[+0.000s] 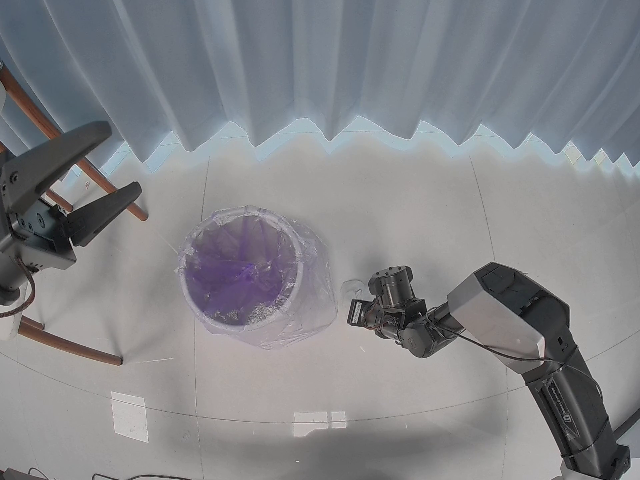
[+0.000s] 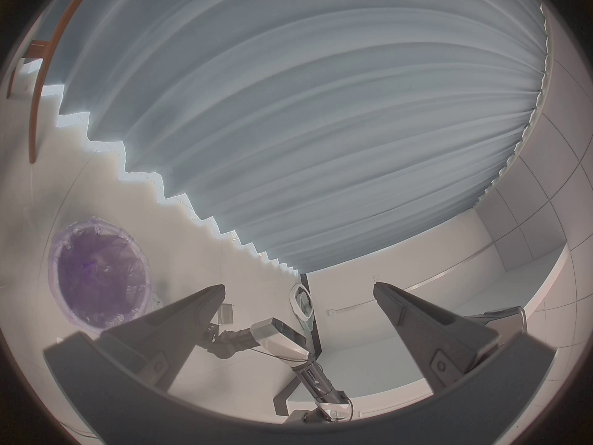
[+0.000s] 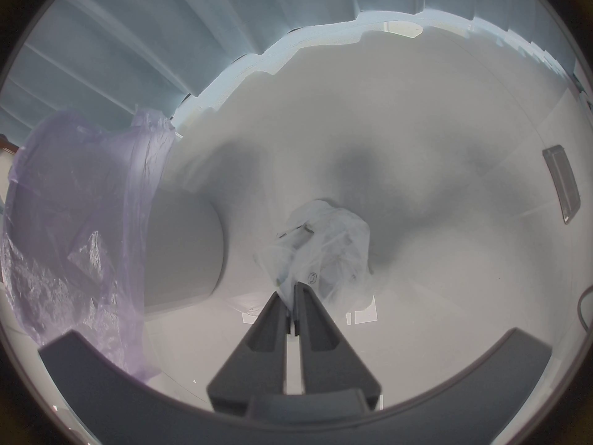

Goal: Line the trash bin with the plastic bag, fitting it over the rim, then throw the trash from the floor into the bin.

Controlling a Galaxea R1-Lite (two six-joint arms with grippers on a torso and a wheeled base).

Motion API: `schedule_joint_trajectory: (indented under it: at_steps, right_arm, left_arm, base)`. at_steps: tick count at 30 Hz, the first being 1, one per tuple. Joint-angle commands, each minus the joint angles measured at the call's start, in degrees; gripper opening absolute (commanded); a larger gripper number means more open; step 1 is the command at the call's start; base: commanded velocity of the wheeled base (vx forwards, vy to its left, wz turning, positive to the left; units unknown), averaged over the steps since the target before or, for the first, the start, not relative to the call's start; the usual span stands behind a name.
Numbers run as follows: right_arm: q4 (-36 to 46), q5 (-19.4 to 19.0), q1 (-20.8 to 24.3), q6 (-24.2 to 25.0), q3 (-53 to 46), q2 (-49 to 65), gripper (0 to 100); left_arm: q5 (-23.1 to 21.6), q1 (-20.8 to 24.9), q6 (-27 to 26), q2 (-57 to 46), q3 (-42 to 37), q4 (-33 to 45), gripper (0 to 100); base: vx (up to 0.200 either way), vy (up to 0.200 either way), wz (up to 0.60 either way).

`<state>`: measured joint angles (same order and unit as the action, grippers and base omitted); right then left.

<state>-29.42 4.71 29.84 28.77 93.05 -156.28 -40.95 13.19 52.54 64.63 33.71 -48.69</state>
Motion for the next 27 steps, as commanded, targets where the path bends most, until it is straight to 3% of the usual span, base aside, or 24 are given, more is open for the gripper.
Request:
schedule_joint_trajectory:
  at_steps: [1,8,17,19,24,27]
  right_arm:
    - [-0.47,0.83,-0.14,2.17,-4.28,4.14,0]
    - [-0.91,0.66,-1.19,8.41,-15.44,16.10,0]
    - [-5.65,0.13,-1.89,8.41,-30.38,32.88,0]
    - [-6.09,-0.31,-1.63,7.97,-35.22,41.15,0]
    - [-6.09,-8.66,-0.05,4.54,-43.48,53.98,0]
    - [-6.09,-10.33,2.24,4.80,-44.80,57.58,0]
  left_arm:
    - [-0.01,-0.01,0.02,-0.12,-0.04,0.00,100]
    - [0.08,-0.09,0.02,-0.30,0.04,-0.09,100]
    - [0.08,-0.27,0.11,-0.39,-2.51,-4.40,100]
    - [-0.01,-0.27,0.19,-0.30,-4.53,-7.65,100]
    - [-0.10,-0.18,-0.16,-0.39,-6.99,-10.64,100]
    - [0.08,-0.27,-0.07,-0.47,-7.25,-10.64,100]
  base:
    - [0.000,0.000,0.00]
    - [0.000,0.000,0.00]
    - [0.000,0.000,0.00]
    - [0.000,0.000,0.00]
    - [0.000,0.000,0.00]
    - [0.000,0.000,0.00]
